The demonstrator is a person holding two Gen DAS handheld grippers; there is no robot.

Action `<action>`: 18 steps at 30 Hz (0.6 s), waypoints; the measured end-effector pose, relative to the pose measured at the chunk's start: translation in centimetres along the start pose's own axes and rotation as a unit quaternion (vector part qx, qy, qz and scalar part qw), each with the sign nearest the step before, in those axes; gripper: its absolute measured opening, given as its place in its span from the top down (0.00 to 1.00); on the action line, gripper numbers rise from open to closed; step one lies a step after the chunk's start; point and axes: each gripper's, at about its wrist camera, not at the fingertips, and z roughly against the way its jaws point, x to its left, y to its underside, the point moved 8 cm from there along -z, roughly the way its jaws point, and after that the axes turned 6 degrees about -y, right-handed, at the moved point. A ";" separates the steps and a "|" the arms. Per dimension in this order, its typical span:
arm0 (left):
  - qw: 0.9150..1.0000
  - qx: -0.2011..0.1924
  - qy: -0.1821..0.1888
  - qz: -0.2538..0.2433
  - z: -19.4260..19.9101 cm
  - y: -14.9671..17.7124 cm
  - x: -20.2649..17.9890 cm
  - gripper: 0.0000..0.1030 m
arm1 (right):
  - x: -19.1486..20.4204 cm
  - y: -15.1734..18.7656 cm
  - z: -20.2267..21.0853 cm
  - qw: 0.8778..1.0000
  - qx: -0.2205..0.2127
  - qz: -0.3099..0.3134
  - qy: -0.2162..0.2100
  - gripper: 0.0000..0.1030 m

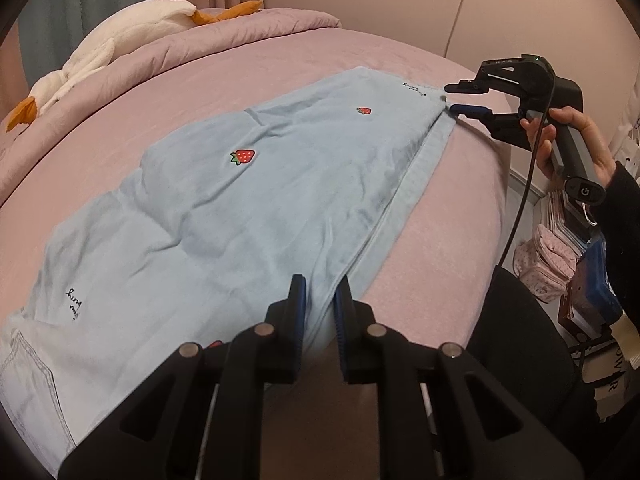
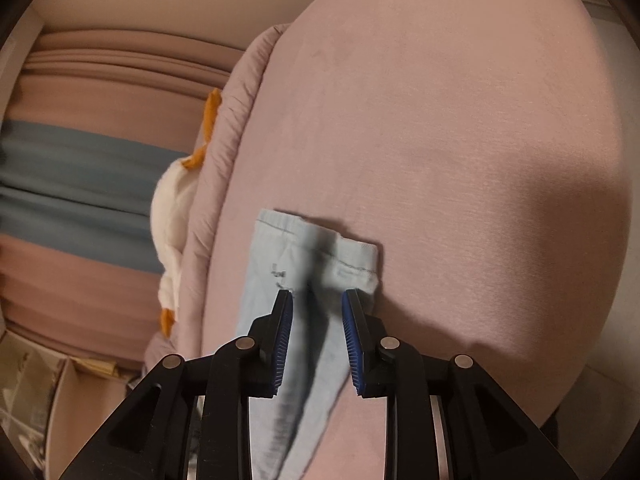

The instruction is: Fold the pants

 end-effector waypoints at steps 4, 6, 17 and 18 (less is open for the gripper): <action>1.000 0.000 0.000 0.000 -0.1 0.0 0.1 0.85 | 0.3 0.2 -1.2 1.000 0.018 0.012 0.013 0.76; 1.000 0.000 0.001 0.002 0.0 0.0 0.1 0.85 | 0.1 0.2 -1.6 0.999 0.023 0.021 0.040 0.76; 1.000 -0.021 -0.001 0.002 0.8 -0.4 0.1 0.91 | 2.1 -0.3 -3.4 0.995 0.030 0.089 0.046 0.97; 1.000 -0.031 -0.001 0.002 1.4 -0.6 0.2 0.91 | 2.4 -0.4 -3.0 0.994 0.024 0.098 0.042 0.97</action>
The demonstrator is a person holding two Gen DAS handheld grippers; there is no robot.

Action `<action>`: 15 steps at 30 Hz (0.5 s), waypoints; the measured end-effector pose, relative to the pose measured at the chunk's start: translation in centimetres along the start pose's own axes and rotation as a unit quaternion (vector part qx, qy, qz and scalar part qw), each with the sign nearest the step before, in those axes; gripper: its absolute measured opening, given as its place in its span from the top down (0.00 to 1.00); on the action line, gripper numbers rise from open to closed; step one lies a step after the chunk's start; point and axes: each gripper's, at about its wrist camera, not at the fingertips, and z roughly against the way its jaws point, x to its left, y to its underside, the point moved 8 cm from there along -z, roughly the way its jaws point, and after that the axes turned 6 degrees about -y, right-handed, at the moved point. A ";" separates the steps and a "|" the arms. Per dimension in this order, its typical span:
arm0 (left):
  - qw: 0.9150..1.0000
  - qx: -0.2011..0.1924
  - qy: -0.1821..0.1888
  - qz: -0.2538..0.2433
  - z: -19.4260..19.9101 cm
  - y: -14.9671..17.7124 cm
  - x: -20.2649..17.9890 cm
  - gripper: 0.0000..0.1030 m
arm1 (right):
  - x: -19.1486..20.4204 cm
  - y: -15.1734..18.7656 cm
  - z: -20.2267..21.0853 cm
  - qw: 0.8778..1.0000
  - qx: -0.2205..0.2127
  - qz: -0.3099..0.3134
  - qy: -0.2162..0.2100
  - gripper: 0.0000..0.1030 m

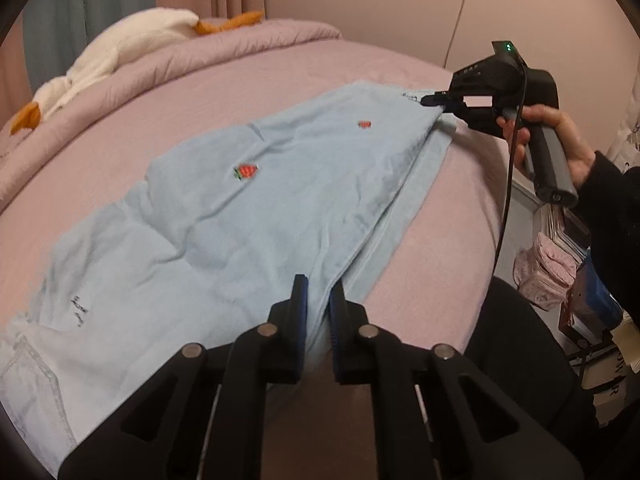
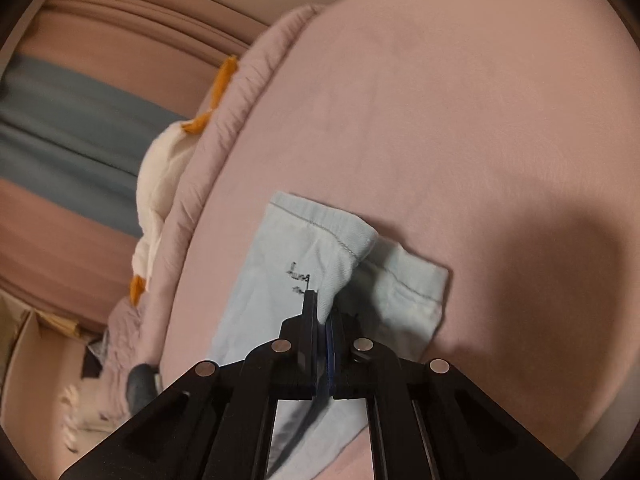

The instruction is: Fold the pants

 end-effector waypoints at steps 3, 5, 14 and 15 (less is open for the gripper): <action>1.000 -0.014 0.010 -0.005 1.2 -0.4 -0.1 0.91 | 0.7 -0.2 1.7 1.000 -0.020 0.016 -0.005 0.97; 1.000 -0.011 0.009 -0.019 1.1 -0.3 -0.3 0.91 | 0.6 -0.3 2.4 1.000 -0.021 0.015 -0.011 0.97; 0.999 0.034 0.003 -0.016 -1.6 1.4 0.0 0.81 | -2.7 0.7 0.7 0.999 0.017 0.001 0.042 0.97; 0.999 0.041 0.004 -0.004 -1.6 1.4 0.4 0.72 | -2.7 0.6 0.5 0.999 0.025 0.000 0.047 0.97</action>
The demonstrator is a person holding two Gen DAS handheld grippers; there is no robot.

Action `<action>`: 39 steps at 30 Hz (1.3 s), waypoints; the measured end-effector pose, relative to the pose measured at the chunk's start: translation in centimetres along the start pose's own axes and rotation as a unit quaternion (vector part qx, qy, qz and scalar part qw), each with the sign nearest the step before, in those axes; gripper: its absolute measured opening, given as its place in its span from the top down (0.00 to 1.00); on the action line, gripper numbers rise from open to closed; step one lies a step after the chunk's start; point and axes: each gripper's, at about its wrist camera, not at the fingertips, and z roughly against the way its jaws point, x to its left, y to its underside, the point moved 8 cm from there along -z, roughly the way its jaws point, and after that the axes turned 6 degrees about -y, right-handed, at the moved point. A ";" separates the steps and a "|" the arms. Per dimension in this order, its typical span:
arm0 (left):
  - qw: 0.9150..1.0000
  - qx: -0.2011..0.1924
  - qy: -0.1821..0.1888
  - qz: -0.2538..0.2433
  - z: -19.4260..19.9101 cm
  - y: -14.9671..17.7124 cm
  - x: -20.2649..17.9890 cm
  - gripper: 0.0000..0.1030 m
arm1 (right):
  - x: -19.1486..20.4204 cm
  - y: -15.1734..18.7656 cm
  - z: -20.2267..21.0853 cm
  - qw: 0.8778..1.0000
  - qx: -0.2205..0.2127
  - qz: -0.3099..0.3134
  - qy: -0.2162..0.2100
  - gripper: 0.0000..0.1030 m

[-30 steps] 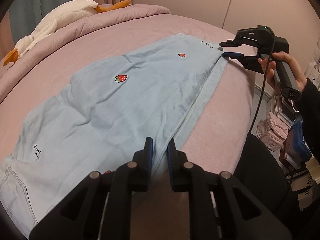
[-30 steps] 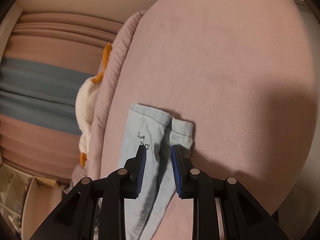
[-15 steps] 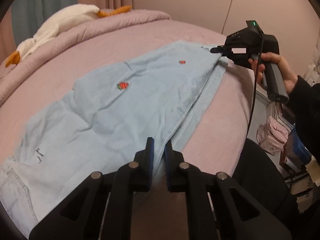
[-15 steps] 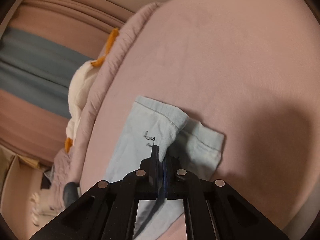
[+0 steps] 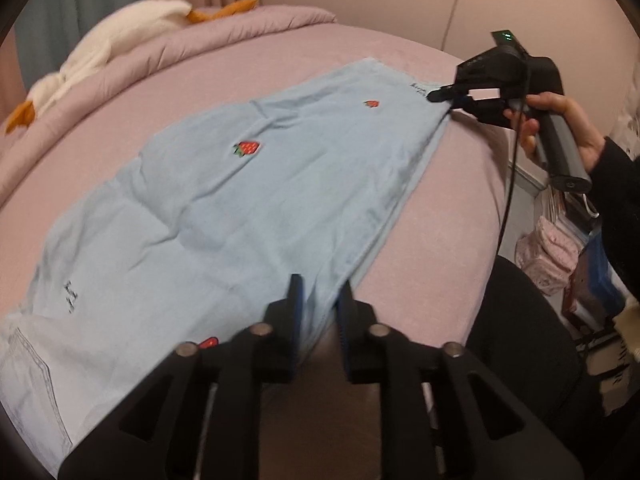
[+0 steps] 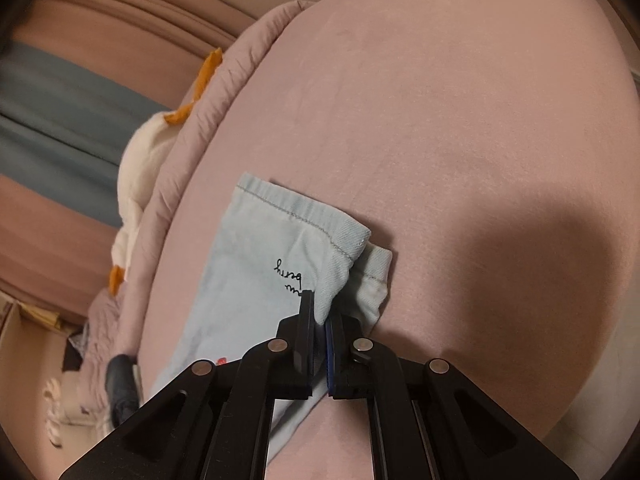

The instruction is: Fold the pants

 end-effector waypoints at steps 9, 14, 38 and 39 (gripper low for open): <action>0.995 -0.052 0.011 0.085 6.1 0.2 3.9 0.30 | 3.8 0.0 5.3 0.992 -0.043 0.110 0.054 0.77; 0.987 -0.058 -0.026 0.150 5.1 0.3 6.9 0.30 | 12.5 9.5 -0.5 0.958 0.098 0.264 -0.046 0.77; 0.942 -0.003 -0.205 0.264 10.5 16.0 21.5 0.28 | 16.3 27.2 -6.3 0.815 0.209 0.541 -0.005 0.80; 0.945 -0.001 -0.206 0.253 10.7 16.2 21.1 0.28 | 16.3 27.3 -5.6 0.807 0.201 0.556 -0.005 0.80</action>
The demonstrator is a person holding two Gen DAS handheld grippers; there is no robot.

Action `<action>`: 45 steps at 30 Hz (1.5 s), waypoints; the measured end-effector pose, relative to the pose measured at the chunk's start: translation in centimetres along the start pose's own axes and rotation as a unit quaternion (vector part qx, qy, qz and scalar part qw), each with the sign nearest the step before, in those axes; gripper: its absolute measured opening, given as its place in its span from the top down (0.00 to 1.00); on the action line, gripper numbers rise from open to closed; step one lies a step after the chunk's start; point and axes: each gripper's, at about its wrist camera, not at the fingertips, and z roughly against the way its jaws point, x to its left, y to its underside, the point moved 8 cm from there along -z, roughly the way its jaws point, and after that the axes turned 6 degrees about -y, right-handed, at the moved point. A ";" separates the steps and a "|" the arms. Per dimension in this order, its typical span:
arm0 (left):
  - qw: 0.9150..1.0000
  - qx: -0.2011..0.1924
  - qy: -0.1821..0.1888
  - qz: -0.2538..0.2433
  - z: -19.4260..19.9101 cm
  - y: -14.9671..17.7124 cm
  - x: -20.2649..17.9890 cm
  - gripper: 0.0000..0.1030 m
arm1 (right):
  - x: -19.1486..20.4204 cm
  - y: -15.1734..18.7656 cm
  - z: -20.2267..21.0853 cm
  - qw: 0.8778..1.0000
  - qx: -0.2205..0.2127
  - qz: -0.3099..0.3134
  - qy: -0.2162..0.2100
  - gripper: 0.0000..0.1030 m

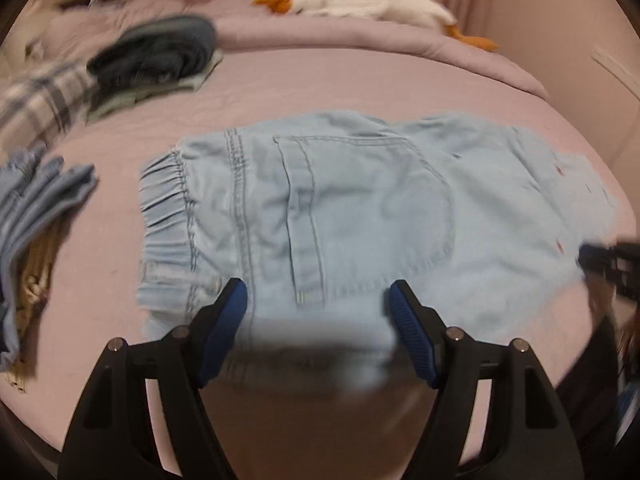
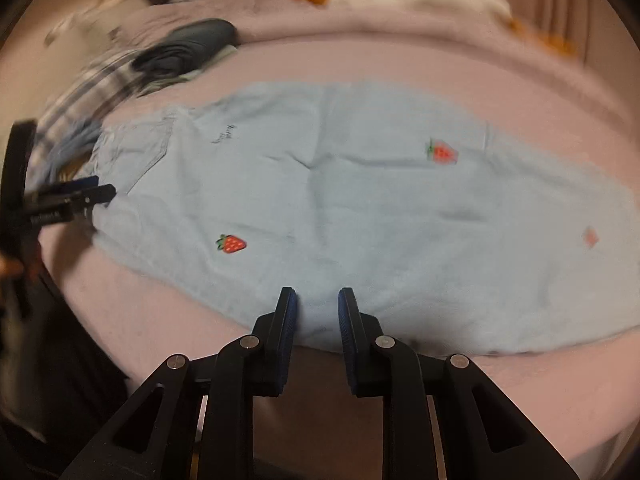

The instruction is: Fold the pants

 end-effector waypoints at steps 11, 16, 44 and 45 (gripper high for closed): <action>0.996 -0.048 0.061 0.048 1.4 -5.2 0.0 0.23 | 0.0 -9.1 0.2 0.983 -0.019 -0.094 -0.155 0.58; 0.997 -0.048 0.056 0.034 -0.2 -6.8 -0.3 0.23 | -0.1 -16.0 -6.0 0.973 -0.009 -0.148 -0.175 0.58; 0.998 -0.038 0.032 -0.041 -0.9 -1.4 2.0 0.33 | 3.3 -17.2 -12.5 0.950 0.099 -0.161 -0.247 0.90; 0.998 -0.038 0.029 -0.044 -0.9 -1.3 2.0 0.33 | 3.5 -16.9 -13.2 0.954 0.109 -0.153 -0.233 0.90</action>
